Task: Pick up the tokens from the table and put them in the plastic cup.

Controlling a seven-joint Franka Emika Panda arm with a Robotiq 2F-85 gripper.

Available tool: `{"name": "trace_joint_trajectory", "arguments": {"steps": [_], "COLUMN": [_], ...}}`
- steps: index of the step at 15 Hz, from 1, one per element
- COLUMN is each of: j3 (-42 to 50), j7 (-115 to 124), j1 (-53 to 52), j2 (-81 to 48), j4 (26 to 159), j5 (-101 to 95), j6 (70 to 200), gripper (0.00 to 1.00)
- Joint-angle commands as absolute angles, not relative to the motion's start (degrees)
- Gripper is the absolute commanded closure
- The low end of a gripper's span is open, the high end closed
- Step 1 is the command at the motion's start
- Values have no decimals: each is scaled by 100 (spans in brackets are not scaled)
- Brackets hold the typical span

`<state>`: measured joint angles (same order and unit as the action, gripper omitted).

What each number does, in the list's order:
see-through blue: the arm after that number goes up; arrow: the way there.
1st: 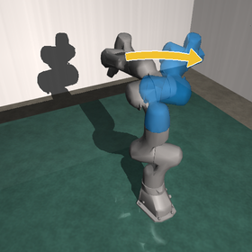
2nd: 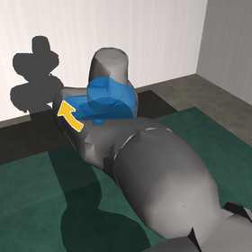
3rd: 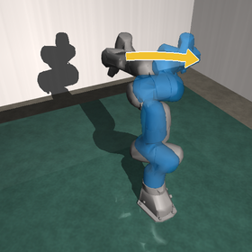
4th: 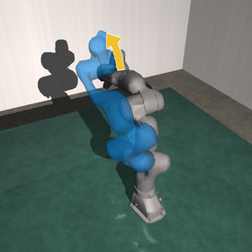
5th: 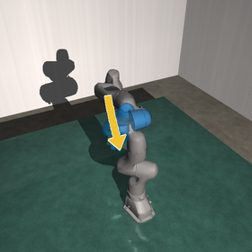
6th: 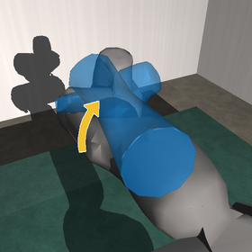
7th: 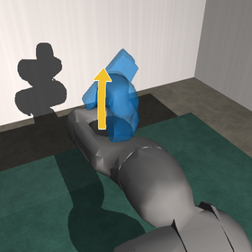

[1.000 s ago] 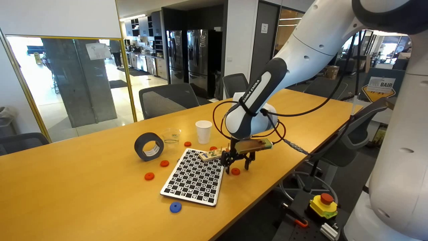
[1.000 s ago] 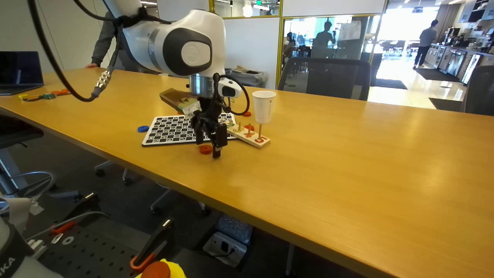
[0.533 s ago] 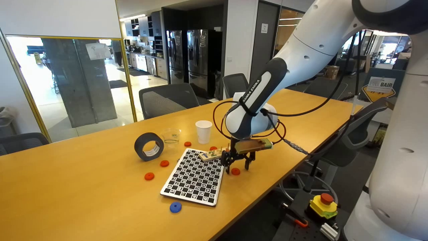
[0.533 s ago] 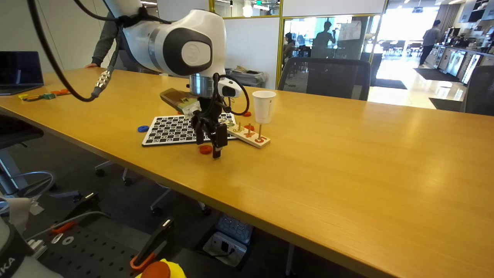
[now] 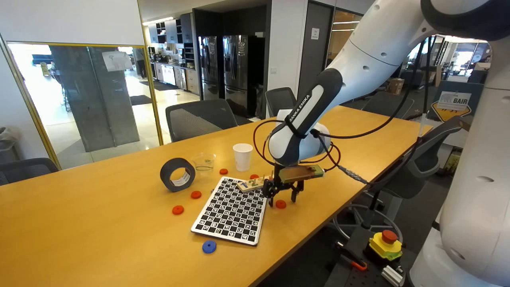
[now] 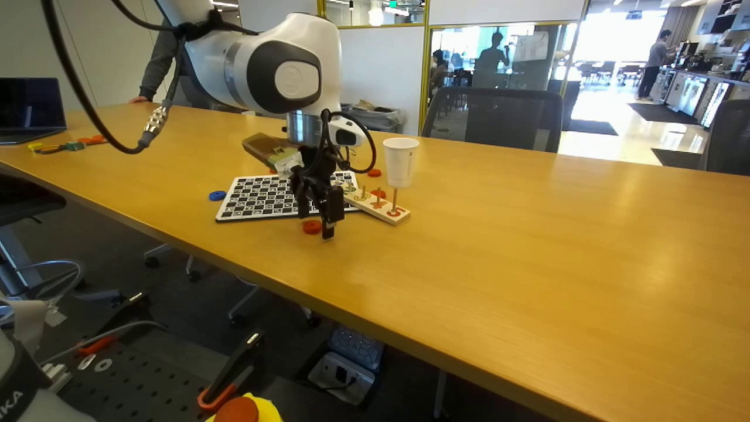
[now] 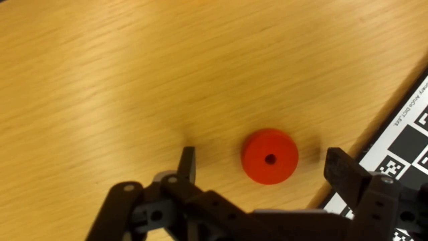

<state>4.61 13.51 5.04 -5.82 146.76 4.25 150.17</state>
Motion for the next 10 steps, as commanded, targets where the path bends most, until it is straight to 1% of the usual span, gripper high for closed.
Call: {"name": "trace_joint_trajectory", "arguments": {"steps": [1, 2, 7, 8, 9, 10], "j3": [512, 501, 475, 470, 465, 460], "j7": [1551, 1504, 1407, 1411, 1445, 1448], "j1": [421, 427, 449, 448, 444, 442], "j2": [-461, -450, -312, -299, -299, -295], "j4": [14689, 14678, 14646, 14630, 14594, 14552], "j5": [230, 246, 323, 319, 314, 319], "j6": [14926, 14838, 14448, 14375, 14299, 14231], "gripper": [32, 42, 77, 81, 78, 78]}}
